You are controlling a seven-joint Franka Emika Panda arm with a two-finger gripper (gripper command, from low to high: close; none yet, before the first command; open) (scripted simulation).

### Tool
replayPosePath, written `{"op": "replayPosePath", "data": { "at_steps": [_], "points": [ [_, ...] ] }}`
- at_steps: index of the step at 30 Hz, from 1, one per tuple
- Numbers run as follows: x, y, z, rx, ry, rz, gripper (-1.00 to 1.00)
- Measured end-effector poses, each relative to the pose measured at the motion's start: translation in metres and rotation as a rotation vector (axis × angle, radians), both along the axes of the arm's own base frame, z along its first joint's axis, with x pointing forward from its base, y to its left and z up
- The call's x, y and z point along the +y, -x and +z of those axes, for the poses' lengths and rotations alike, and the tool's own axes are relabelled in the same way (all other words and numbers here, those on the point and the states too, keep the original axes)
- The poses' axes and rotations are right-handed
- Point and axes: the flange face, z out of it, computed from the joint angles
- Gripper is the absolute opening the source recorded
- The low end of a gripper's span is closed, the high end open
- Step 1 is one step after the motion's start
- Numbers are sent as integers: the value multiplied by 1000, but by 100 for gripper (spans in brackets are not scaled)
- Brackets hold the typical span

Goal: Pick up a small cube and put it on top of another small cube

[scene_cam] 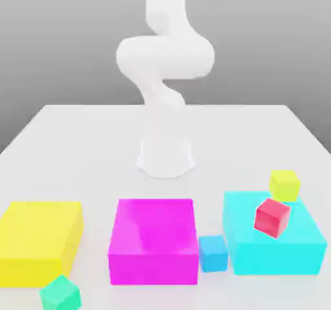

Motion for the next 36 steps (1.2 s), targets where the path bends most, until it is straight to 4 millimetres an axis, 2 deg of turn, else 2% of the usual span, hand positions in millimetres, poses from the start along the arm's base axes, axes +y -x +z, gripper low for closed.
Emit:
{"op": "replayPosePath", "data": {
  "at_steps": [4, 9, 13, 17, 21, 26, 36],
  "points": [
    [-20, -45, -51, 92, 20, 111, 0],
    [-41, -89, -120, 191, 48, 237, 0],
    [-58, -115, -180, 264, 74, 331, 0],
    [-74, -133, -241, 334, 106, 421, 0],
    [-93, -142, -302, 403, 145, 505, 0],
    [-117, -142, -375, 490, 206, 610, 0],
    [-169, -115, -497, 664, 354, 810, 0]
  ]
}}
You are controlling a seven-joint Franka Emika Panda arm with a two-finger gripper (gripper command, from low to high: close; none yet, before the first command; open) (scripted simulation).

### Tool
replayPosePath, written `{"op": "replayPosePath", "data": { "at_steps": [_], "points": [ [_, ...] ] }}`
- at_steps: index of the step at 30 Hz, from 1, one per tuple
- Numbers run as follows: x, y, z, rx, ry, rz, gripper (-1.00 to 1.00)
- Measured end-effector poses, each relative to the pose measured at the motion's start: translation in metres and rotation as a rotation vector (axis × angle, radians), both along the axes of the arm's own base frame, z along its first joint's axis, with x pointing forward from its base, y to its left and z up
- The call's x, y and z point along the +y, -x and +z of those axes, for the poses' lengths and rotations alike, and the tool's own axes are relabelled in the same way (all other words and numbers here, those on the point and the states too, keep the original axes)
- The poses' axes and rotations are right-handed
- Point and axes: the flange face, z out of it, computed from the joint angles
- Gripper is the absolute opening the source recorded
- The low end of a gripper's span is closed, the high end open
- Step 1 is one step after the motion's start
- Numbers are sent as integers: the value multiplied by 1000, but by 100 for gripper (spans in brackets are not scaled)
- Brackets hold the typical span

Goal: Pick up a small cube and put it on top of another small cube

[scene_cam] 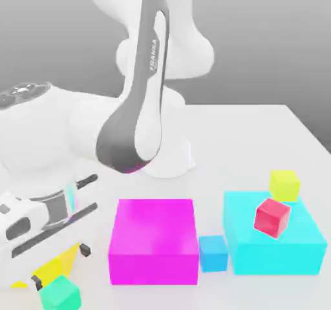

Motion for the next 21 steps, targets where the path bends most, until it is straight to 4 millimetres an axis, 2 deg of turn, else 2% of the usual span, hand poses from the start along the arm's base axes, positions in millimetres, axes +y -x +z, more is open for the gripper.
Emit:
{"op": "replayPosePath", "data": {
  "at_steps": [3, 4, 9, 10, 12, 15, 17, 21],
  "points": [
    [-2, 1, -44, 7, 6, 10, 0],
    [-2, 2, -54, 7, 6, 9, -100],
    [-2, 2, -54, 9, 4, 9, -100],
    [-2, 3, -59, 10, 4, 9, -100],
    [-3, 2, -42, 9, 5, 11, -100],
    [-2, 1, -3, 8, 2, 13, -100],
    [18, -1, 11, 9, -15, 34, -100],
    [84, 7, 24, 24, -33, 79, -100]
  ]
}}
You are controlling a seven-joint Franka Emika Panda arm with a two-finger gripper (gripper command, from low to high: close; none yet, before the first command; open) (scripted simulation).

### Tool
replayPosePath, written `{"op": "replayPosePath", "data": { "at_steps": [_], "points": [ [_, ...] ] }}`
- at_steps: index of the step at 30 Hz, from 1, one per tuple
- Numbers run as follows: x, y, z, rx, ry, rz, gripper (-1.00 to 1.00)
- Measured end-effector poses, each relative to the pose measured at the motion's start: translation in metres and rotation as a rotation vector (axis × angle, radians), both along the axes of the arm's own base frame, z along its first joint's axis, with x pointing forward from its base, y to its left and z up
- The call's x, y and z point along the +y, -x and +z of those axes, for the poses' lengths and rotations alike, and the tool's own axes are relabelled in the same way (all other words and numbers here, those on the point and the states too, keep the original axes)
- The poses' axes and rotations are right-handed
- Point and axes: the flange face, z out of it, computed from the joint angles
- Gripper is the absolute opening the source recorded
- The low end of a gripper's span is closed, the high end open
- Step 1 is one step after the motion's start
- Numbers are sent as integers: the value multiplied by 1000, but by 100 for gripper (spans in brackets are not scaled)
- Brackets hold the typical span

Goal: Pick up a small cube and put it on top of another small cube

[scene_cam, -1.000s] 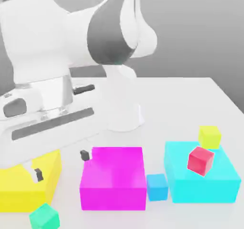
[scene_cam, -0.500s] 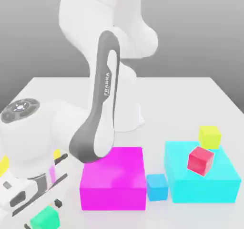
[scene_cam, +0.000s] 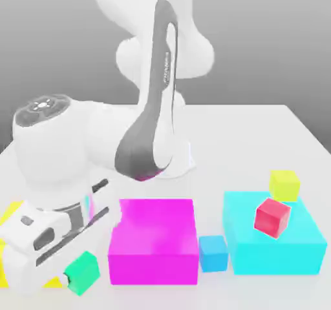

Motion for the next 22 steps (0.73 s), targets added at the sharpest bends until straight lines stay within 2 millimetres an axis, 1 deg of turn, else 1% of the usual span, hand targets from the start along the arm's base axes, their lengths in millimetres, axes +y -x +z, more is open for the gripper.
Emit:
{"op": "replayPosePath", "data": {
  "at_steps": [3, 6, 7, 10, 11, 12, 13, 14, 19, 20, 22],
  "points": [
    [51, 13, 10, 5, -2, 41, -100],
    [101, 32, 21, 3, 4, 89, -100],
    [122, 40, 25, 0, 8, 118, -100],
    [173, 67, 36, -17, 22, 188, -100],
    [184, 77, 40, -25, 28, 199, -100],
    [192, 87, 42, -30, 33, 205, -100],
    [195, 95, 37, -25, 34, 198, -100],
    [196, 98, 29, -22, 34, 195, -100],
    [197, 101, -20, -20, 34, 188, -100],
    [196, 102, -28, -19, 35, 187, 100],
    [196, 102, -28, -19, 35, 187, 100]
  ]
}}
